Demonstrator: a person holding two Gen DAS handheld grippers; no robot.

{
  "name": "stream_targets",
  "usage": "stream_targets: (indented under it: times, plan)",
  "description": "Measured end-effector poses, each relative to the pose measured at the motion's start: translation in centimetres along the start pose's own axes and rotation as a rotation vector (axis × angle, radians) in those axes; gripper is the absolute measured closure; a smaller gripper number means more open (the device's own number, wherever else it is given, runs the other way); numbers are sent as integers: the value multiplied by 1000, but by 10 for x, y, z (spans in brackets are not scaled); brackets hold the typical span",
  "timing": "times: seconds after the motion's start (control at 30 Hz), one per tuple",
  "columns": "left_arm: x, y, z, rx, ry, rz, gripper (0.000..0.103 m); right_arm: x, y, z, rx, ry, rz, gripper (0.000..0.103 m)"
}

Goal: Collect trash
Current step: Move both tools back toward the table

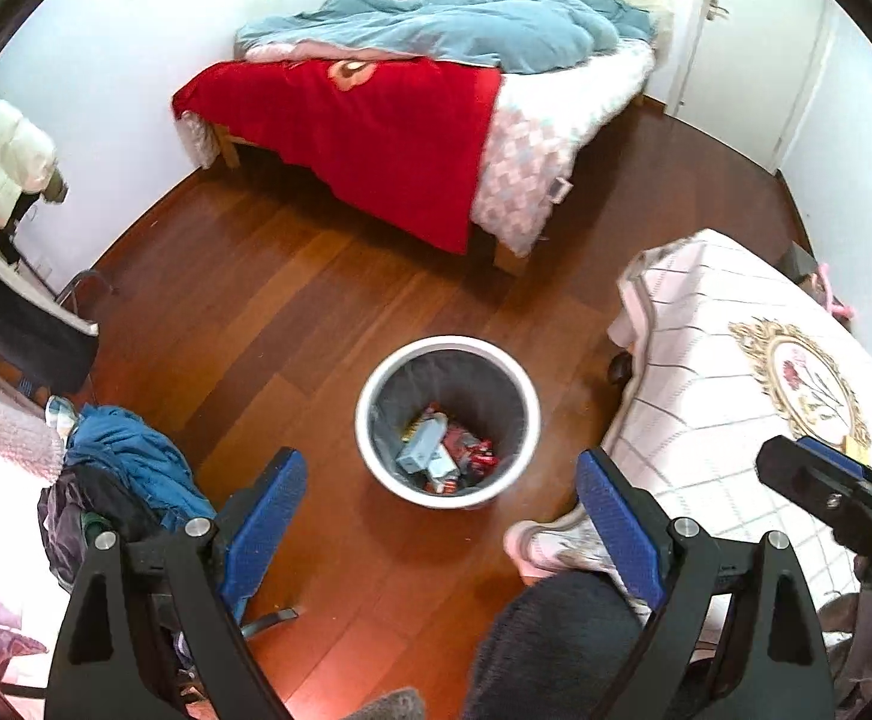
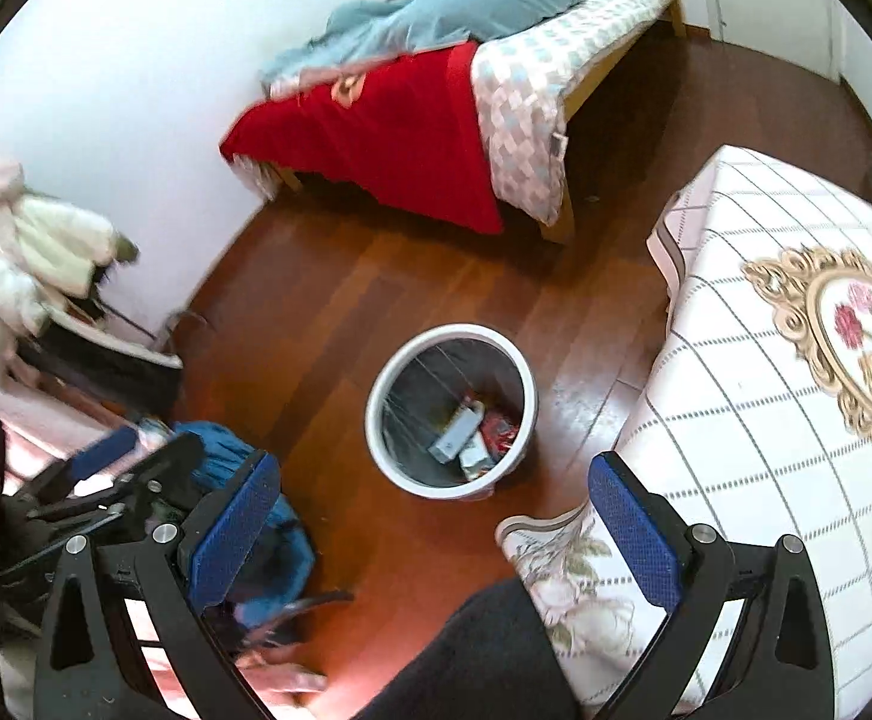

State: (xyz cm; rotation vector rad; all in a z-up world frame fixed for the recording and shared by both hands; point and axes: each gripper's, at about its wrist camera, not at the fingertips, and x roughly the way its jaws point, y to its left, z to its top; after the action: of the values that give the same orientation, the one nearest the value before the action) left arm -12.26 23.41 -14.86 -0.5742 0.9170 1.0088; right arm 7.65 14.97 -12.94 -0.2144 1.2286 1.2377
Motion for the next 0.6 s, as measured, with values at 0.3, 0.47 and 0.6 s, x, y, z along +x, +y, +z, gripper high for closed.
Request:
stream_targets:
  times: [0.3,0.47,0.6]
  plan:
    - [49,-165,-19,195,60,-109,11,-78,-144,-30,236,-60,-160,0]
    - [93,-283,-42,377,119,-141,11,-119,-271,-55,405,-34,-360,0]
    - [124,-373,-61,531,145,-158,11,-149,-373,-77,543,-32,-494,0]
